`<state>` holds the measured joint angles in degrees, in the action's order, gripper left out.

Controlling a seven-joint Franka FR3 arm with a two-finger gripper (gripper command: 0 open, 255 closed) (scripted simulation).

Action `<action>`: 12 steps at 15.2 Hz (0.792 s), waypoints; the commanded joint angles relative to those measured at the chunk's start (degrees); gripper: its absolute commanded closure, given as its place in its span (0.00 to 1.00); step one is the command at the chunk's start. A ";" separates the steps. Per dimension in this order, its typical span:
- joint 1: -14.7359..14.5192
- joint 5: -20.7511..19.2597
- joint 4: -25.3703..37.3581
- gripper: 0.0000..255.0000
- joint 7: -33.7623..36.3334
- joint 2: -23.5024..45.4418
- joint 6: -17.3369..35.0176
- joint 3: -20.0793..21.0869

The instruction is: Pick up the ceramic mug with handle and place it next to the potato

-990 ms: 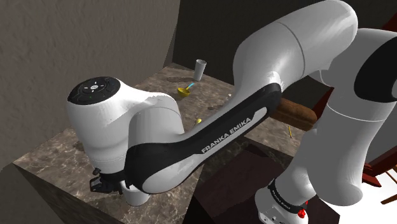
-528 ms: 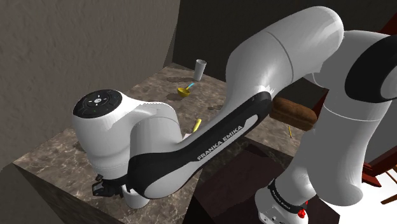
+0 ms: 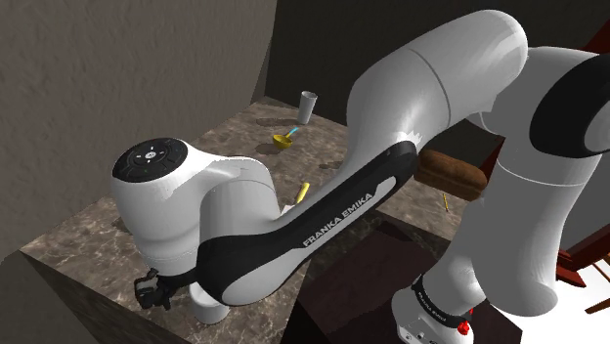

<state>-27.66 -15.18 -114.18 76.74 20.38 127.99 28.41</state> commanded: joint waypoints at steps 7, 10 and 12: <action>0.71 2.88 2.78 0.00 -1.87 -3.86 -6.07 1.33; 0.70 2.88 2.77 0.00 -1.87 -3.87 -6.07 1.32; 0.70 2.88 2.78 0.00 -1.87 -3.86 -6.07 1.32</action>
<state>-26.96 -12.32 -111.42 74.89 16.55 121.97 29.72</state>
